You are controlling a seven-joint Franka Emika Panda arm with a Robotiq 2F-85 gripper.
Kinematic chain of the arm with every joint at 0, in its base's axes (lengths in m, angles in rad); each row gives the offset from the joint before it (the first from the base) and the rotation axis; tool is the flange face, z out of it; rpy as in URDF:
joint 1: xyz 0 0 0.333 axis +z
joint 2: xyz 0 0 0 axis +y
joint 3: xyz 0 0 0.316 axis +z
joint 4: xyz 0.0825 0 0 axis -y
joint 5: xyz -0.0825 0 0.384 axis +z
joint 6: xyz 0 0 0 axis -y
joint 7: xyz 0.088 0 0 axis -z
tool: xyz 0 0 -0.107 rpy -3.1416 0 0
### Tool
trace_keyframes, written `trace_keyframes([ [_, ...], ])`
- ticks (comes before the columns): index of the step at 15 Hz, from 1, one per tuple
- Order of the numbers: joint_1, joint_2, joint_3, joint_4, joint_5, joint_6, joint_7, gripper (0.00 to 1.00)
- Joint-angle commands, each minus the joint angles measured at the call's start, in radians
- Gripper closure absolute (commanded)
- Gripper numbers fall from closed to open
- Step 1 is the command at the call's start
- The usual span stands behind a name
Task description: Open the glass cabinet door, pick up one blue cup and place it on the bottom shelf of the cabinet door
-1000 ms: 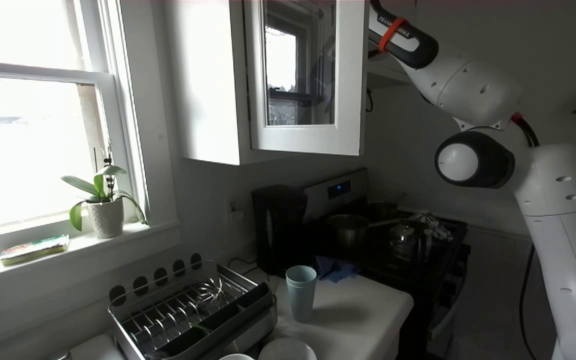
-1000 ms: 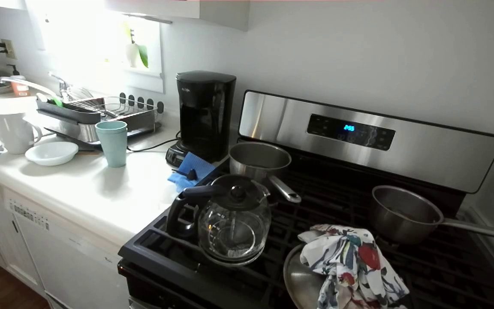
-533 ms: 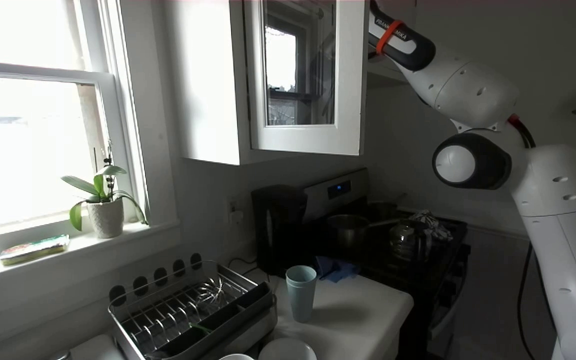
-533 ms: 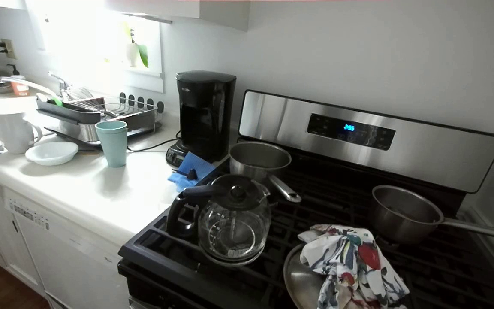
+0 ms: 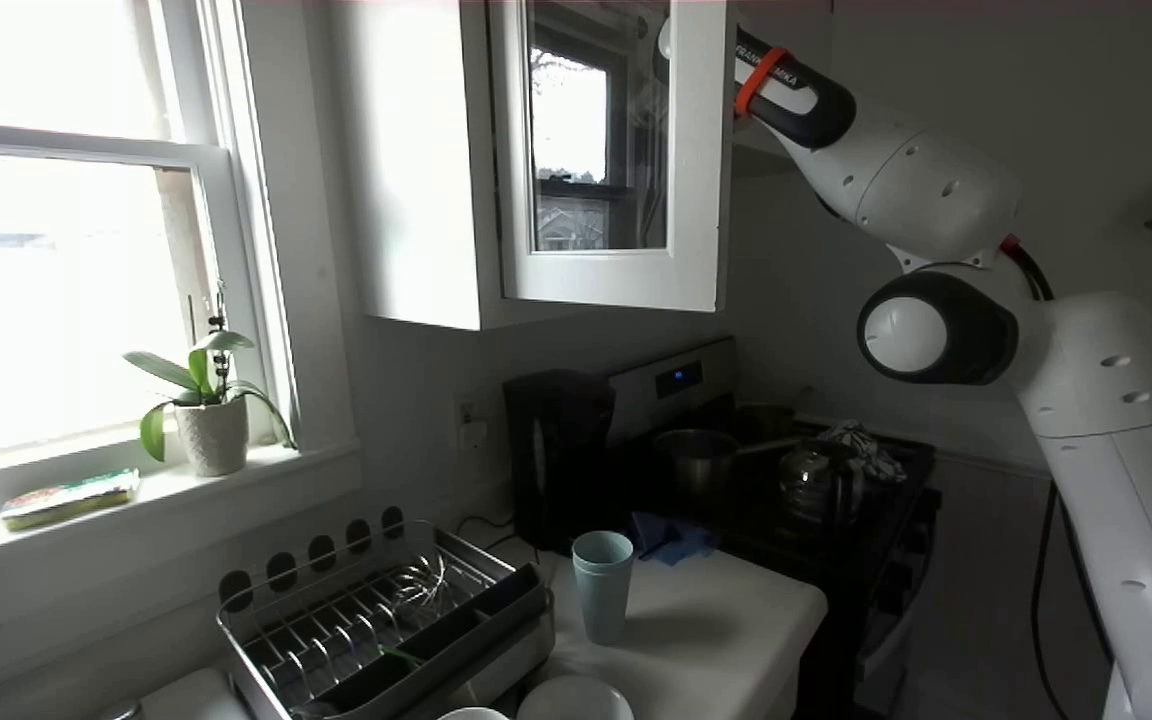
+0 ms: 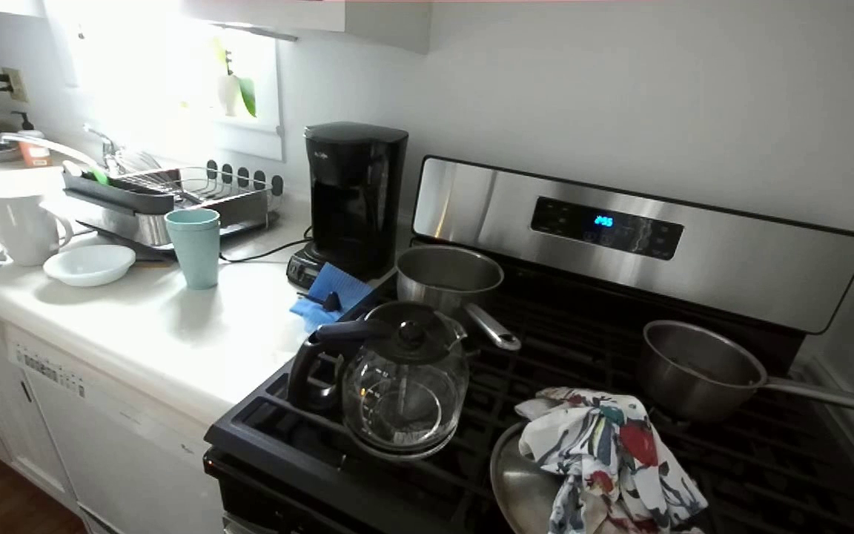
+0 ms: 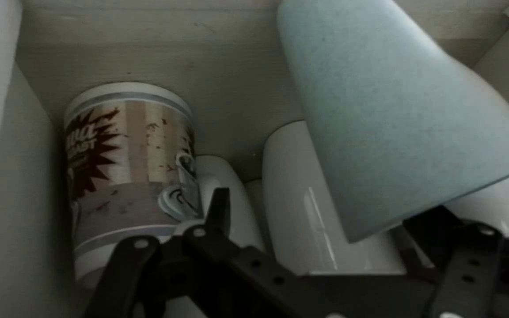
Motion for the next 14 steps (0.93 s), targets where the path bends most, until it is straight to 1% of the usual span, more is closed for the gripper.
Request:
trace_keyframes([
  [1, 0.018, 0.011, 0.000, 0.023, -0.019, 0.001, -0.033, 0.04],
  [2, 0.021, 0.011, -0.003, 0.023, -0.023, 0.001, -0.040, 0.15],
  [3, 0.021, 0.011, -0.004, 0.023, -0.025, 0.003, -0.045, 0.28],
  [4, 0.019, 0.011, -0.005, 0.021, -0.025, 0.003, -0.050, 0.31],
  [5, 0.017, 0.011, -0.007, 0.021, -0.025, 0.004, -0.051, 0.37],
  [7, 0.016, 0.012, -0.011, 0.022, -0.026, 0.009, -0.056, 0.53],
  [10, 0.013, 0.014, -0.018, 0.025, -0.025, 0.023, -0.051, 0.73],
  [11, 0.013, 0.014, -0.020, 0.026, -0.025, 0.029, -0.048, 0.31],
  [12, 0.013, 0.014, -0.021, 0.025, -0.025, 0.034, -0.050, 0.35],
  [13, 0.012, 0.014, -0.023, 0.025, -0.025, 0.039, -0.050, 0.35],
  [14, 0.012, 0.014, -0.025, 0.025, -0.025, 0.044, -0.051, 0.30],
])
